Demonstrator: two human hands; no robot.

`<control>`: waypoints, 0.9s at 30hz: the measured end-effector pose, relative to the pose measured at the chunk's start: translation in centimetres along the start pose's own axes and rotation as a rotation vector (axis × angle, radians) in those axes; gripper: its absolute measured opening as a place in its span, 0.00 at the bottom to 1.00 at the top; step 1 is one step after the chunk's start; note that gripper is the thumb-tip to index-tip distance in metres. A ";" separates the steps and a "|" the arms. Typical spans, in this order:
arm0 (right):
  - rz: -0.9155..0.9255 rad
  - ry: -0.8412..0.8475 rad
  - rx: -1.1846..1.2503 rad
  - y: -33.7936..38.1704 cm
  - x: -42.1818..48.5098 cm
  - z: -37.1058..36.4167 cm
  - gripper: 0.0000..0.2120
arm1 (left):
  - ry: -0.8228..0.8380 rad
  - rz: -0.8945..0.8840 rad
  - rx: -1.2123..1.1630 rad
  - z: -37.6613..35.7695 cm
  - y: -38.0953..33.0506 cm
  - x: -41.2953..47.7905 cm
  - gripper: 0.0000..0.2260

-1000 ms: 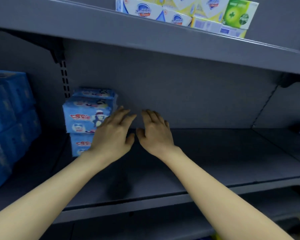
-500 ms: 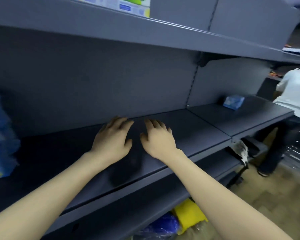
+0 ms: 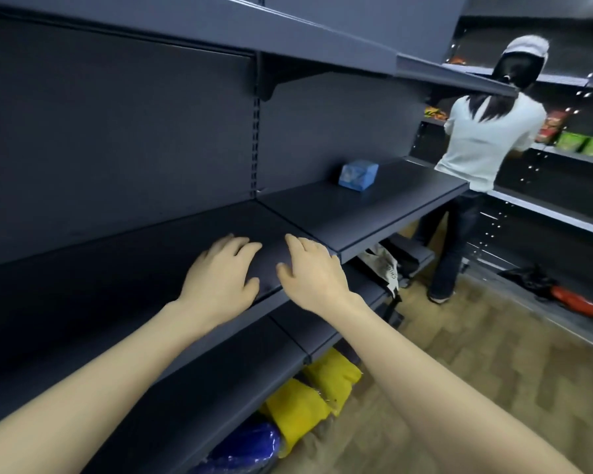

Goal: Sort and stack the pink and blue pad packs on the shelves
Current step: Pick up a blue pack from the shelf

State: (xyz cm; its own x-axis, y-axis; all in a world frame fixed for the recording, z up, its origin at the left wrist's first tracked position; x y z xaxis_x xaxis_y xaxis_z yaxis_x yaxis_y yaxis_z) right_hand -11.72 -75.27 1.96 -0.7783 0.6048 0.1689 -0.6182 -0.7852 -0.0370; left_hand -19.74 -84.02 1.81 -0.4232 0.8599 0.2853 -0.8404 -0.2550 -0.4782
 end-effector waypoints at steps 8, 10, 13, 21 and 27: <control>-0.088 0.008 -0.021 -9.2 0.6 -1.0 0.24 | 0.047 -0.066 -0.009 -5.3 -5.9 5.8 0.25; -0.113 0.022 -0.025 -11.1 0.9 -1.3 0.25 | 0.063 -0.081 -0.011 -6.5 -6.9 7.1 0.25; -0.148 0.030 -0.017 -13.5 1.5 -1.5 0.25 | 0.083 -0.107 -0.021 -8.1 -8.1 9.0 0.25; -0.214 0.027 -0.036 -18.6 5.2 -2.4 0.25 | 0.121 -0.174 -0.026 -11.2 -9.6 15.3 0.24; -0.241 0.057 -0.043 -21.7 10.0 -3.3 0.25 | 0.128 -0.207 -0.050 -12.8 -9.7 21.6 0.24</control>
State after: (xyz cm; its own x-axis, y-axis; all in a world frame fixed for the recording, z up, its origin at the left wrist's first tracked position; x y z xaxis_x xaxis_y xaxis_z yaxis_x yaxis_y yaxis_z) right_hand -6.44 -51.77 1.16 -0.6117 0.7815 0.1226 -0.7901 -0.6115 -0.0440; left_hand -16.38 -57.31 1.94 -0.1945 0.9414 0.2754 -0.8856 -0.0478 -0.4621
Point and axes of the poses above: each hand's wrist, its own x-axis towards the middle knuckle, its own z-axis out of the back of the hand, y = z × x, the point moved 7 cm from there along x, towards the middle knuckle, and after that the axes turned 15 degrees about -x, right-handed, at the moved point
